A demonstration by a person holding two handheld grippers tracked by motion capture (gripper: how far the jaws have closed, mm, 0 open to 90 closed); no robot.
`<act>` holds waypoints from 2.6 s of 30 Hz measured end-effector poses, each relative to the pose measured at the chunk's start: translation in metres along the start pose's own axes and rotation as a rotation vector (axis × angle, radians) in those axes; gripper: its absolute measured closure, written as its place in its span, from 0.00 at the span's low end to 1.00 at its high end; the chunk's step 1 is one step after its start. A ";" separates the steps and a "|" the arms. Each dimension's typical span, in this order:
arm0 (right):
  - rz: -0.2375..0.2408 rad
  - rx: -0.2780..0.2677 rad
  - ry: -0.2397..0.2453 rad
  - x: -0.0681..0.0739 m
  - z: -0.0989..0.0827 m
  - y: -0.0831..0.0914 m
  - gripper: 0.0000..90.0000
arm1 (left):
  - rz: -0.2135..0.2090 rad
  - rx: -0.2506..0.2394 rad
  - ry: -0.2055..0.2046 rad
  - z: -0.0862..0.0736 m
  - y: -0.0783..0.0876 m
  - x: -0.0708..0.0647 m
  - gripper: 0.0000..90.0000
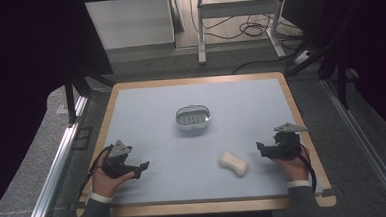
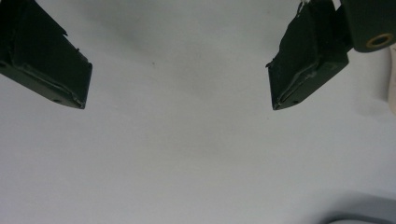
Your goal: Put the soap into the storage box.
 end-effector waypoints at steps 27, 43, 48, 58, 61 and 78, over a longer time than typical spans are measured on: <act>0.055 -0.020 0.045 0.012 0.010 0.023 0.12 | -0.007 -0.001 -0.006 0.006 0.001 0.000 0.10; 0.099 -0.028 0.076 0.027 0.020 0.033 0.17 | -0.012 0.006 -0.013 0.006 0.000 -0.002 0.10; 0.124 -0.029 0.100 0.036 0.025 0.038 0.18 | -0.013 0.011 -0.013 0.005 -0.001 -0.003 0.10; 0.219 0.055 0.163 0.067 0.022 0.034 0.22 | -0.016 0.029 -0.021 0.002 -0.004 -0.002 0.10; 0.231 0.079 0.202 0.075 0.020 0.033 0.23 | -0.016 0.026 -0.018 0.003 -0.004 -0.002 0.10; 0.281 0.156 0.256 0.101 0.017 0.023 0.26 | -0.022 0.024 -0.012 0.003 -0.004 -0.003 0.10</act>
Point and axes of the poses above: each handheld gripper's, and its own axes: y roughly backward along the jaws, z roughly out of its top, x roughly to its left, the point moved 9 cm from there along -y, roughly forward along the jaws, and after that the axes turned 4 degrees about -x, right-handed, at the moved point
